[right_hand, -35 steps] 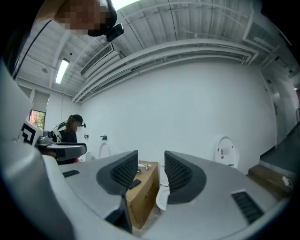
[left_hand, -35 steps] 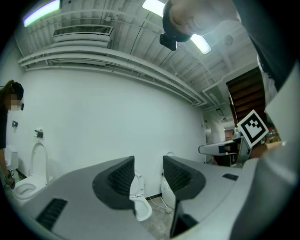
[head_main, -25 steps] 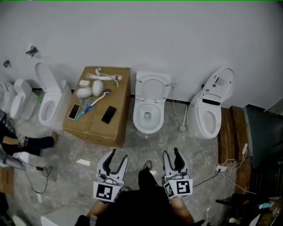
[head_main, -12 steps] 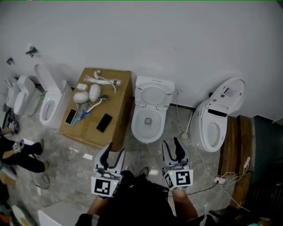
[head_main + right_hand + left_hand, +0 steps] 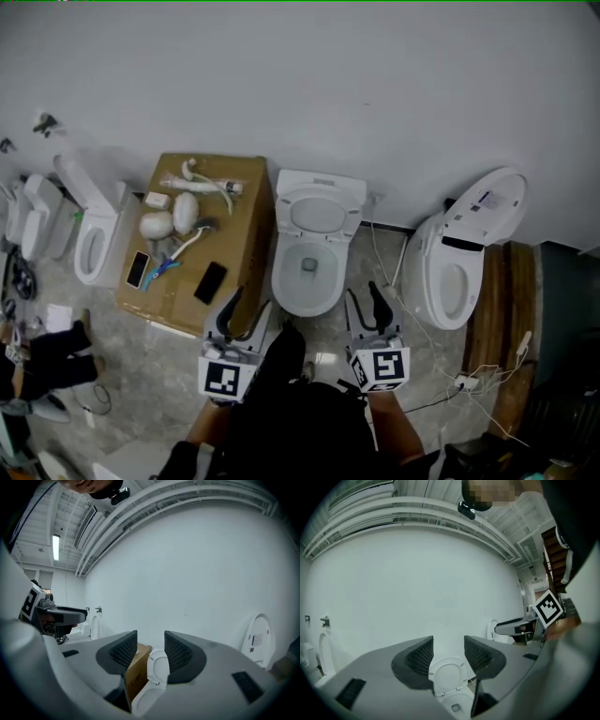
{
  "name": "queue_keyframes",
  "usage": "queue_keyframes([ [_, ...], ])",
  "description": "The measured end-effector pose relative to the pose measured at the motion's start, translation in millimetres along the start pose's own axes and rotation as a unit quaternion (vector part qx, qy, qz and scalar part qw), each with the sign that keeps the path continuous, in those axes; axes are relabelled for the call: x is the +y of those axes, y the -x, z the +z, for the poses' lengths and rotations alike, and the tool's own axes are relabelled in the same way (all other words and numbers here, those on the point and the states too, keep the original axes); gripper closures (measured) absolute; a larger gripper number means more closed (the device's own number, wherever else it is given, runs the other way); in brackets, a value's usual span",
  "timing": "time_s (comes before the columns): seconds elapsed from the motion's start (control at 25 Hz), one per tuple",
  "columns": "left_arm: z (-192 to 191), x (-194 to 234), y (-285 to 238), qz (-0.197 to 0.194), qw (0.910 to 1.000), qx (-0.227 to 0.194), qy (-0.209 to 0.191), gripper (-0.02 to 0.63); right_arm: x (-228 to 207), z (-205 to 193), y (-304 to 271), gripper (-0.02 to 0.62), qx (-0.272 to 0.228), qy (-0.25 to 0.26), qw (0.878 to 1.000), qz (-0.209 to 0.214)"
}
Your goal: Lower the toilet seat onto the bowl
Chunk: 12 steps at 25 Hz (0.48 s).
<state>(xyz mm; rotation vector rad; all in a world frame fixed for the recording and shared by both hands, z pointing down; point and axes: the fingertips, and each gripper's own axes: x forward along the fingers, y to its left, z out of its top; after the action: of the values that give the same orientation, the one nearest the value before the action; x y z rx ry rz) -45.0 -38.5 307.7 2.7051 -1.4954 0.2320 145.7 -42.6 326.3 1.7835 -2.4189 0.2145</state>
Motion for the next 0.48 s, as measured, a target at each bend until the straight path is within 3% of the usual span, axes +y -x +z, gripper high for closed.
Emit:
queue_keyframes([
  [0.24,-8.9,23.5,-101.8,-0.098,0.9952,0.009,-0.003,0.403,-35.9,-17.4,-96.2,0.397,0.069,0.033,0.997,0.013],
  [0.48,-45.6,28.5,-184.4,-0.162,0.9808,0.064,-0.088,0.402,-65.8,-43.1,-161.0,0.398,0.146,0.061,0.987,0.031],
])
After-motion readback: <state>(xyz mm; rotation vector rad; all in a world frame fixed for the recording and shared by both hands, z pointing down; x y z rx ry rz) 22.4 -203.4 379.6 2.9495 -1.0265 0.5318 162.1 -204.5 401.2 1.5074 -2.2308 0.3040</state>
